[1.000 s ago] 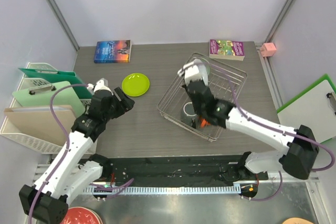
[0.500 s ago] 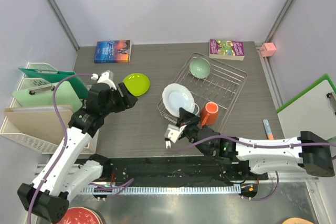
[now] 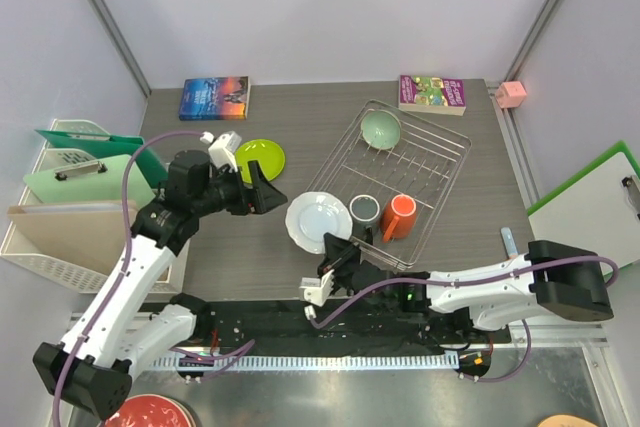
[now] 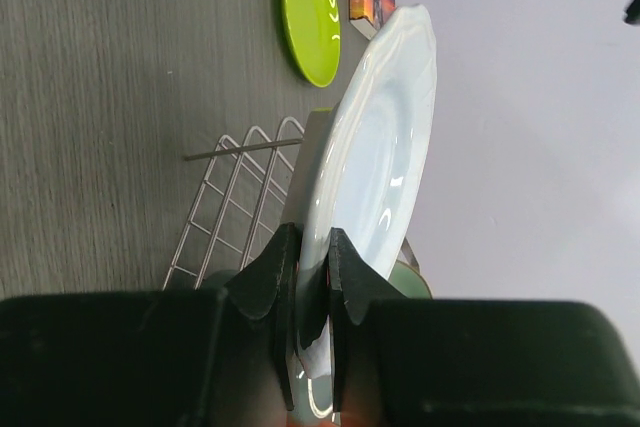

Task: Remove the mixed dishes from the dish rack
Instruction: Pick up the plate from the dish rack.

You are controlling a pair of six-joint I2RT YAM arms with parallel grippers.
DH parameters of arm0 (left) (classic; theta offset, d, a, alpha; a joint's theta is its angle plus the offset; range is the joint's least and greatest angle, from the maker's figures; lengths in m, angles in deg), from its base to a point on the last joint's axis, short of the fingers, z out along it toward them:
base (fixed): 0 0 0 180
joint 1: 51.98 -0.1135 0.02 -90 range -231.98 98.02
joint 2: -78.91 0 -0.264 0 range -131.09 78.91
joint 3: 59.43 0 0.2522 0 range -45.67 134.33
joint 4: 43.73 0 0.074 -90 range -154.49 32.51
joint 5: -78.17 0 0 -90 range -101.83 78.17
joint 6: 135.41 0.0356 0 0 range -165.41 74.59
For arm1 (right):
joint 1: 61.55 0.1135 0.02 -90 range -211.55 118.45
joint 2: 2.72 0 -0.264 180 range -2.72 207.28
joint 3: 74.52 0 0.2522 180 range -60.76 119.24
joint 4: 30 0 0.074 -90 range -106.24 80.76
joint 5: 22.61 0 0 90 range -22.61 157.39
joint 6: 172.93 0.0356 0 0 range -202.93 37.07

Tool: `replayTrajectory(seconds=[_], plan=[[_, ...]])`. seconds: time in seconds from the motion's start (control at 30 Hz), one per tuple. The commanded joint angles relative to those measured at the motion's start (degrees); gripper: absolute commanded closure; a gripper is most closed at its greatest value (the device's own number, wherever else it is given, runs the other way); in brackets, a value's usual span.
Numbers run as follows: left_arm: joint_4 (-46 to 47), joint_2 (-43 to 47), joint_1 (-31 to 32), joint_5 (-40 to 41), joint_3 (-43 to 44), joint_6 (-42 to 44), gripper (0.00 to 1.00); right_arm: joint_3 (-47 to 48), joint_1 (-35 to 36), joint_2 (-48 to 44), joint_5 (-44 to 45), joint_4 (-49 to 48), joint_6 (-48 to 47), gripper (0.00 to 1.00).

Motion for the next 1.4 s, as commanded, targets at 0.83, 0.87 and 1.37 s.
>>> replayTrajectory(seconds=[0.83, 0.87, 1.37], plan=[[8.3, -10.7, 6.1, -9.4, -3.5, -2.9, 1.0, 3.6, 3.0, 0.6, -1.3, -13.0, -6.0, 0.99], [8.6, -10.6, 6.2, -9.2, -3.6, -3.0, 1.0, 3.5, 3.0, 0.6, -1.1, -13.0, -5.9, 0.99], [13.6, -5.1, 6.5, -5.1, -5.8, -5.8, 1.0, 9.0, 3.3, -1.5, 6.3, -2.0, 12.1, 0.34]])
